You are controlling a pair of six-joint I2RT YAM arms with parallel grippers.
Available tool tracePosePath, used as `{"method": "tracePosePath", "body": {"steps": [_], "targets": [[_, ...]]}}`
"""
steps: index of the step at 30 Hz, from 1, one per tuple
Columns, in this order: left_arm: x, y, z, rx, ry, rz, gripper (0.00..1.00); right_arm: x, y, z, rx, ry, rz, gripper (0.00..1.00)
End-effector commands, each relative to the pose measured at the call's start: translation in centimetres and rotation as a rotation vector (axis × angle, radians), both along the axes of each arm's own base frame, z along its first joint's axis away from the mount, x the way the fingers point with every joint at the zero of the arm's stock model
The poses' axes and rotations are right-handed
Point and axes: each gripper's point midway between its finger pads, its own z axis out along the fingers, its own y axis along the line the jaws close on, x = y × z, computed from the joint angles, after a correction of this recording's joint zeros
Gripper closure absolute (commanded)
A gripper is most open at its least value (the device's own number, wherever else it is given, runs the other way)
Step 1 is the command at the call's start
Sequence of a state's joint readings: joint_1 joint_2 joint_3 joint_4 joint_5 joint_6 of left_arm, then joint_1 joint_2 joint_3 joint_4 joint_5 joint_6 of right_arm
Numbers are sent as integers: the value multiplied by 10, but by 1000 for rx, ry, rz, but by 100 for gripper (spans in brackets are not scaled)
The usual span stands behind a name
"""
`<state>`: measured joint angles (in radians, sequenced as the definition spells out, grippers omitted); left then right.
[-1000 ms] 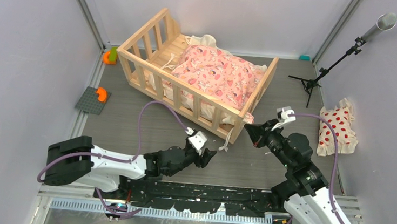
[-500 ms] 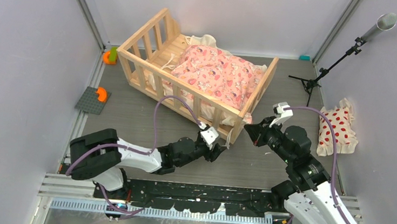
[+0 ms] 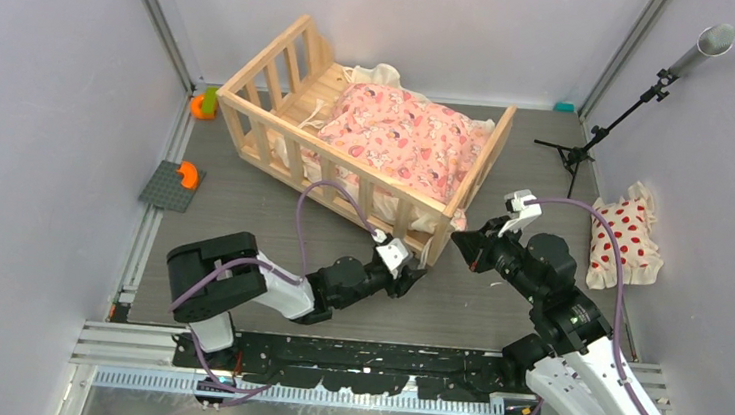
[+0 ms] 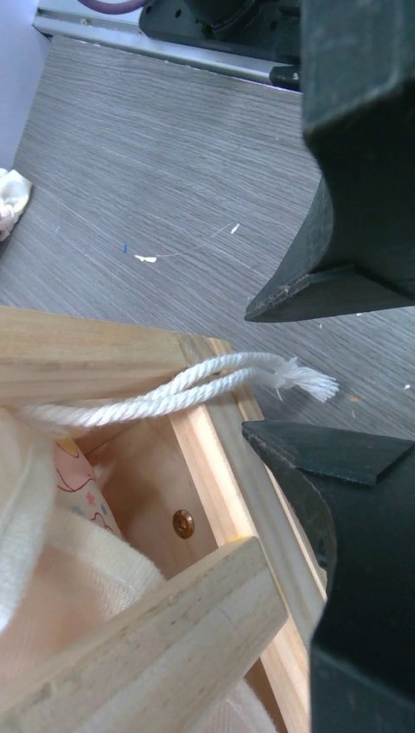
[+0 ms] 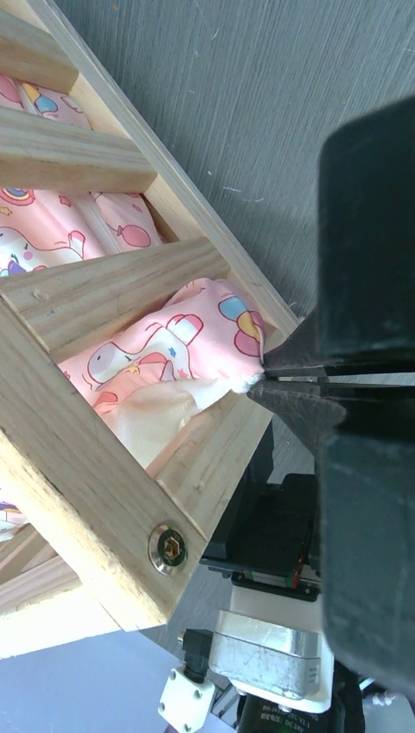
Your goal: Set up the pet bed
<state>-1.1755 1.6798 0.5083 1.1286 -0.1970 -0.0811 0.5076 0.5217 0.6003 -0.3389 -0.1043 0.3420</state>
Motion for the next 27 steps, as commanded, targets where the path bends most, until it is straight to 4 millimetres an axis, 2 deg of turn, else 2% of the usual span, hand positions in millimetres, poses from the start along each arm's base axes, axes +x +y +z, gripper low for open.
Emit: {"method": "tracePosePath", "body": {"steps": [1, 6, 15, 18, 21, 23, 27], "targets": [[16, -10, 40, -167, -43, 20, 54, -1, 2, 18, 16, -47, 22, 99], [18, -15, 42, -191, -39, 4, 56, -2, 3, 17, 17, -42, 28, 99], [21, -27, 43, -216, -19, -13, 67, -4, 3, 14, 19, -32, 28, 99], [21, -30, 43, -224, -9, -16, 75, -4, 2, 14, 18, -30, 26, 99], [20, -33, 43, -227, -5, -25, 90, -5, 1, 14, 15, -29, 24, 99], [21, -33, 43, -228, -3, -23, 97, -5, 0, 14, 12, -29, 19, 99], [20, -27, 43, -228, -4, -14, 100, -5, -3, 13, 1, -29, 7, 99]]}}
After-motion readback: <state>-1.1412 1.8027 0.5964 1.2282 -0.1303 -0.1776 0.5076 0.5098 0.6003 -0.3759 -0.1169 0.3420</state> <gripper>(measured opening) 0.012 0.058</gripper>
